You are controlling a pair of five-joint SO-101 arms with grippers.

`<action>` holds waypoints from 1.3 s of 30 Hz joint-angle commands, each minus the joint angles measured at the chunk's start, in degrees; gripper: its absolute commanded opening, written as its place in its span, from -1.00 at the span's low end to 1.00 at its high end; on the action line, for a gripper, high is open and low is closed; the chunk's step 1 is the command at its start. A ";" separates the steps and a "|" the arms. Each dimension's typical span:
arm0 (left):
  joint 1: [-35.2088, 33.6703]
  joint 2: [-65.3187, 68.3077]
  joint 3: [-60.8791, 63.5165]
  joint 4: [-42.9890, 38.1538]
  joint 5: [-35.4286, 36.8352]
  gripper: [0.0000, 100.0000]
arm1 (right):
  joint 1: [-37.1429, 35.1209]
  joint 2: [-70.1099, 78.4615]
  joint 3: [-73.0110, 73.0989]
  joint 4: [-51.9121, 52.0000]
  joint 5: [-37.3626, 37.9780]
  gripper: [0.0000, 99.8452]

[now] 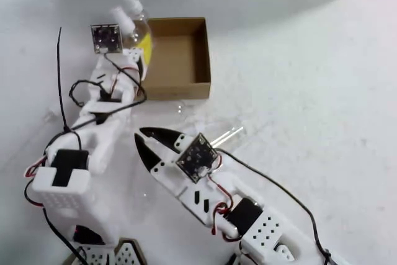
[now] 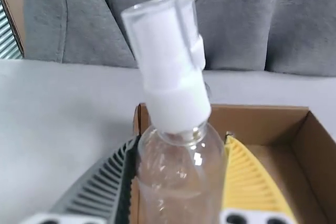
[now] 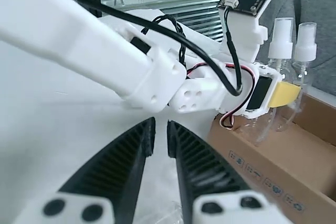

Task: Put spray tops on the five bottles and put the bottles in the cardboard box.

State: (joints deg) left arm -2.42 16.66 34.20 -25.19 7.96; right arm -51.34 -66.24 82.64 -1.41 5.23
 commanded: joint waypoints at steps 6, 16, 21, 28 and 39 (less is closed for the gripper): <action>-0.04 -0.40 -3.60 -1.93 -1.14 -0.95 | 0.13 -0.40 -0.62 0.04 0.09 -0.97; 1.27 -0.31 -3.43 -1.93 -3.52 -0.95 | 0.13 -0.40 -0.62 0.04 0.09 -0.97; 1.27 -0.22 -3.52 -1.93 -2.20 -0.95 | 0.04 -0.40 -0.62 0.04 0.09 -0.97; 1.19 5.76 -4.92 -7.21 -2.37 -0.95 | 0.04 -0.40 -0.62 0.04 0.09 -0.97; 0.75 8.31 -4.22 -12.31 -2.37 -0.95 | 0.04 -0.40 -0.62 0.04 0.09 -0.97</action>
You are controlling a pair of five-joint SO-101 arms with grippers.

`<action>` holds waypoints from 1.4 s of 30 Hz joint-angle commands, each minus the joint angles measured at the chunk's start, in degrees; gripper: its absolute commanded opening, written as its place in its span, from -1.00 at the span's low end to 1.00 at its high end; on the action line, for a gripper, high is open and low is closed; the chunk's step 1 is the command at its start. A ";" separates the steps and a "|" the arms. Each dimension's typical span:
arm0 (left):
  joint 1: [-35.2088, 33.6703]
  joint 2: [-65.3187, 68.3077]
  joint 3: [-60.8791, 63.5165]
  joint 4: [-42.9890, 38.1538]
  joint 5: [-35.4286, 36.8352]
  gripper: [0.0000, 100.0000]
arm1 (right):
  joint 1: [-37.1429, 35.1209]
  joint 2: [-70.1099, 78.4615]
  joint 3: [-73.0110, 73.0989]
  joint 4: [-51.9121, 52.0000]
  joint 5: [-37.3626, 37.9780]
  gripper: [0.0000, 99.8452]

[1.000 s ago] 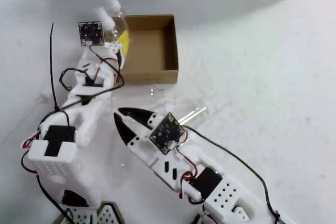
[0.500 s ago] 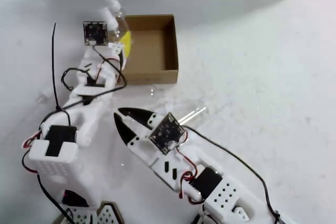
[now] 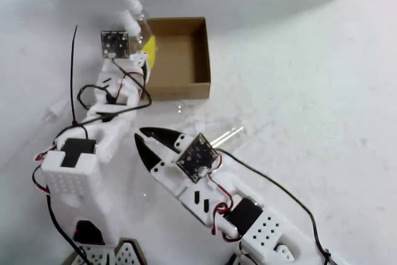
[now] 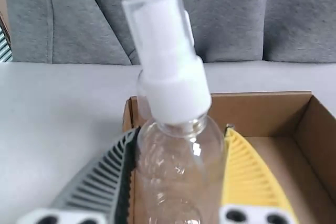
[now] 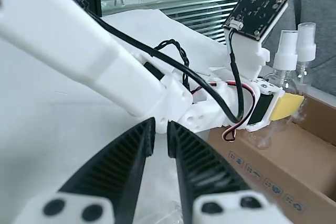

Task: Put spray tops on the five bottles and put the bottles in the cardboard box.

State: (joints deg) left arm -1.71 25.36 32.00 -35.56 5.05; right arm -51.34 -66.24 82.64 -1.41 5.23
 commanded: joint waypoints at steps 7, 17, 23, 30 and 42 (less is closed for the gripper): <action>-0.40 -0.75 -0.70 -2.02 0.53 -0.90 | 0.04 -0.40 -0.62 0.04 0.09 -0.97; -0.40 -0.31 -0.18 -1.93 0.97 -0.54 | 0.04 -0.40 -0.62 0.04 0.09 -0.97; -0.40 -0.66 0.70 -1.93 0.97 -0.53 | 0.04 -0.40 -0.62 0.04 0.09 -0.97; -0.48 -0.66 0.79 -1.93 0.70 -0.53 | 0.04 -0.40 -0.62 0.04 0.18 -0.97; -1.89 -0.75 2.20 -2.02 1.05 -0.30 | 0.04 -0.40 -0.62 0.04 0.18 -0.97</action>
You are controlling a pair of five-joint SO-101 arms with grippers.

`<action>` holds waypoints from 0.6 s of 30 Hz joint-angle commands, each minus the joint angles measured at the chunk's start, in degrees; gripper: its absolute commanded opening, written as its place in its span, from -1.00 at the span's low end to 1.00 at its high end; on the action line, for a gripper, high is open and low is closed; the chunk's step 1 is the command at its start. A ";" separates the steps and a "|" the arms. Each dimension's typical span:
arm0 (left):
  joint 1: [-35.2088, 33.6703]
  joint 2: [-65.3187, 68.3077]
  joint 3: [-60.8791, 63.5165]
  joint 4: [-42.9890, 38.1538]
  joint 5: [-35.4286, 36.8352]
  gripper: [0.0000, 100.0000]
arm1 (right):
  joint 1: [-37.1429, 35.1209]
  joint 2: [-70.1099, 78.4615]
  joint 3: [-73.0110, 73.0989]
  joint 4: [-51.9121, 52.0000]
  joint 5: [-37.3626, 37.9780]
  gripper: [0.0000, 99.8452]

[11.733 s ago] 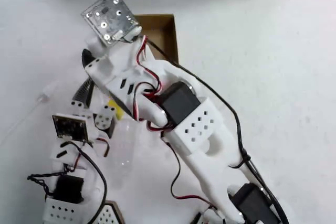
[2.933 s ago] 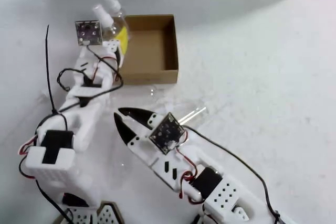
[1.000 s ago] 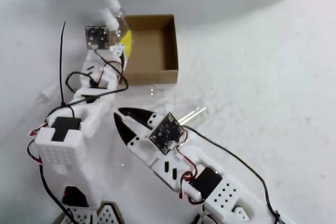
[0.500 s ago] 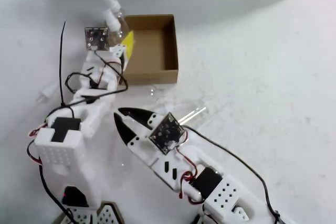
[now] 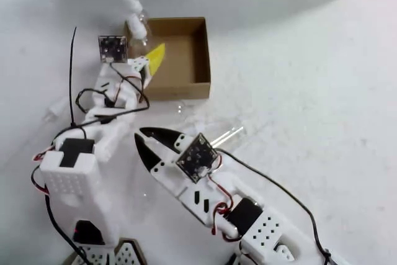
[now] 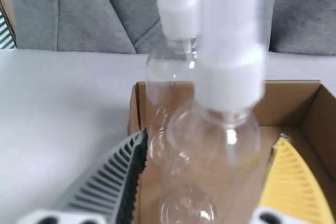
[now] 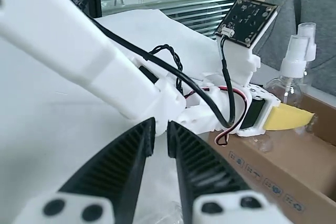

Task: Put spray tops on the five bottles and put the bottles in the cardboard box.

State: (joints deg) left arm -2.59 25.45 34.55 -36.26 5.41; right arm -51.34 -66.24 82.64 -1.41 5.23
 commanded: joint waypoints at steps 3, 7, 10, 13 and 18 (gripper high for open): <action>-1.10 -0.92 -0.35 -1.41 0.70 -0.30 | 0.04 -0.40 -0.62 0.04 0.18 -0.97; -1.10 -1.01 -0.35 -1.58 0.79 -0.30 | 0.04 -0.40 -0.62 0.04 0.18 -0.97; -1.10 -1.89 -0.18 -1.41 1.14 -0.30 | 0.04 -0.40 -0.62 -0.04 0.18 -0.97; -1.45 -6.20 2.64 -1.32 4.84 -0.30 | 0.04 -0.40 -0.62 -0.13 0.26 -0.97; -1.27 -14.55 9.14 -1.23 5.63 -0.30 | 0.04 -0.48 -0.62 -0.13 2.55 -0.97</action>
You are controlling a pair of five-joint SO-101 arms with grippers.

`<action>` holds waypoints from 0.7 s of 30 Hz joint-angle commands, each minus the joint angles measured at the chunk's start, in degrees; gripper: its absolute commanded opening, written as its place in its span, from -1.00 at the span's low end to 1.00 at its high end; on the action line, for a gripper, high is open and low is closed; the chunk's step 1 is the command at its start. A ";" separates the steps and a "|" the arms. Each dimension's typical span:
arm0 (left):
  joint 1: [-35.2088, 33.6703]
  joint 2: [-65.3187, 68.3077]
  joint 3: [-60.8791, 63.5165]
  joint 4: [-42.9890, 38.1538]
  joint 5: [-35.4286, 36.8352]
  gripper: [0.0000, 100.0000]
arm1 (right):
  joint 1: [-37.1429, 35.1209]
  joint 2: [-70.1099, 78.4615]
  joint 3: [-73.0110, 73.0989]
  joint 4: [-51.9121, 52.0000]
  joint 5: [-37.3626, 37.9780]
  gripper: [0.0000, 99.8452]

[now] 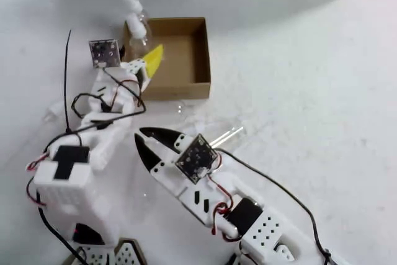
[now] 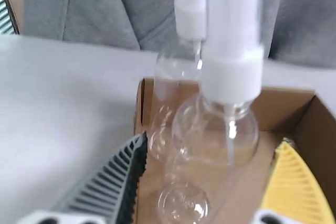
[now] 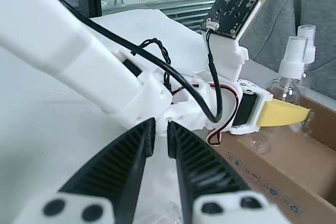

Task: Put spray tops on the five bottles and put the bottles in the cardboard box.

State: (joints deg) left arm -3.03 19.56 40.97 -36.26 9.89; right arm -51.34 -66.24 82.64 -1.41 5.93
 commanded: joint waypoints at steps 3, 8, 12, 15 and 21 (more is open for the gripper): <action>-1.19 -11.30 5.10 -1.23 1.32 -0.31 | 0.04 -0.48 -0.62 -0.04 1.85 -0.97; -1.36 -15.60 9.93 -1.23 0.97 -0.31 | 0.04 -0.48 -0.62 0.04 2.02 -0.97; -2.33 -20.53 13.98 -1.23 0.97 -0.31 | 0.04 -0.48 -0.62 0.04 2.11 -0.97; -2.95 -24.57 16.44 1.76 0.97 -0.31 | 0.04 -0.40 -0.53 0.04 2.11 -0.97; -5.41 -34.86 21.98 13.19 0.97 -0.31 | 0.13 -0.40 -0.53 0.13 2.11 -0.97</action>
State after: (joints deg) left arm -6.11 -6.46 60.75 -29.76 10.51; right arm -51.34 -66.24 82.64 -1.41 7.25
